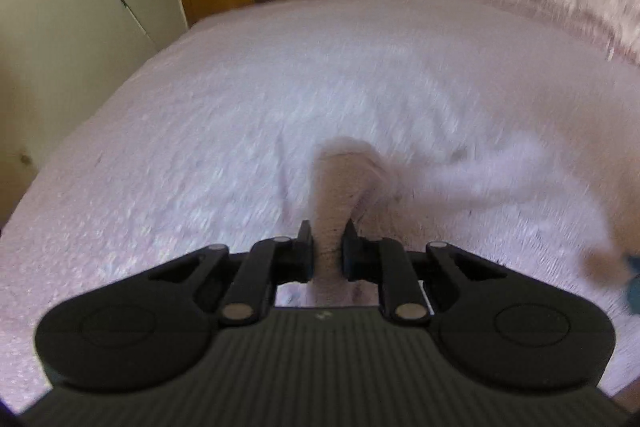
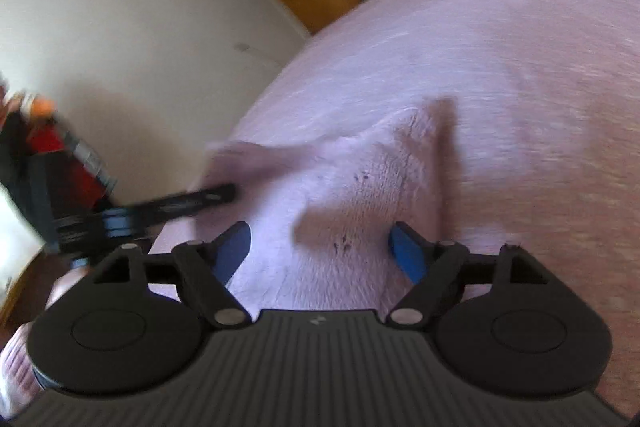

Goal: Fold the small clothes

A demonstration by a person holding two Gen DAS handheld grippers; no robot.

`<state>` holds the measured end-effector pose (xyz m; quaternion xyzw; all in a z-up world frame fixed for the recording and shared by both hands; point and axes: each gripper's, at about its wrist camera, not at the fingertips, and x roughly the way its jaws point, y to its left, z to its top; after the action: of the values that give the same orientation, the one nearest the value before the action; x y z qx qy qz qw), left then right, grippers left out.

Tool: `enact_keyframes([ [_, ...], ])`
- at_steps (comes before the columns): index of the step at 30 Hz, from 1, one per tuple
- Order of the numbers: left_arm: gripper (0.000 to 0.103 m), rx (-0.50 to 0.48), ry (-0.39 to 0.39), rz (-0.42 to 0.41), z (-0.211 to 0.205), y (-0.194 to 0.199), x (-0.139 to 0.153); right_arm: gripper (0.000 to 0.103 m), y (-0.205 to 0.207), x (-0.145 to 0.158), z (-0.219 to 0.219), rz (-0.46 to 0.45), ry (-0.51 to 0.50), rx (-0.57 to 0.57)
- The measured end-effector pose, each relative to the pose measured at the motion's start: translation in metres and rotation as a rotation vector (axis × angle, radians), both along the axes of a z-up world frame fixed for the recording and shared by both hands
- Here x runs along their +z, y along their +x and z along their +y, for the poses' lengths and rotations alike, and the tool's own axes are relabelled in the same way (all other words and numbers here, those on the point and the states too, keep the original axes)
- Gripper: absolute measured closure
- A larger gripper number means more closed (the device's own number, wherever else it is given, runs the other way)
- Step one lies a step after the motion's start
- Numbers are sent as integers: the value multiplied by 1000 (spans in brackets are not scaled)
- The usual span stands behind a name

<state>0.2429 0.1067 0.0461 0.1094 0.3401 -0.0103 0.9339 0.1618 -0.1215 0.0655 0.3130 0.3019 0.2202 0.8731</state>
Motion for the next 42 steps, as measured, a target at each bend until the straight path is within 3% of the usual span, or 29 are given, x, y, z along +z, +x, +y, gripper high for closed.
enact_keyframes([
  [5,85,27,-79,-9,7,-3,-8,18,-4,4,25,-43,-81,23],
  [8,75,32,-149,10,13,-5,-4,18,-4,4,25,-44,-97,28],
  [10,50,25,-191,27,17,-11,-3,18,-3,2,22,-37,-87,20],
  [13,25,24,-229,36,22,-26,-6,18,1,-4,16,-27,-75,1],
  [16,26,36,-273,82,30,-38,-15,18,-8,-3,9,-27,-64,-10],
  [19,26,70,-393,123,45,-48,-21,13,-10,-5,0,-14,-26,-19],
  [21,25,97,-483,161,53,-54,-25,11,-11,-7,-6,19,-21,-29],
  [28,26,124,-629,231,57,-59,-36,9,8,-41,-12,171,97,20],
  [32,25,62,-629,235,53,-51,-40,7,19,-45,-6,159,118,28],
  [35,25,51,-678,255,57,-43,-43,7,26,-46,-10,173,163,28],
  [40,26,59,-686,281,56,-36,-44,8,38,-45,2,154,108,35],
  [42,26,52,-679,278,52,-34,-43,13,42,-45,7,153,87,26],
])
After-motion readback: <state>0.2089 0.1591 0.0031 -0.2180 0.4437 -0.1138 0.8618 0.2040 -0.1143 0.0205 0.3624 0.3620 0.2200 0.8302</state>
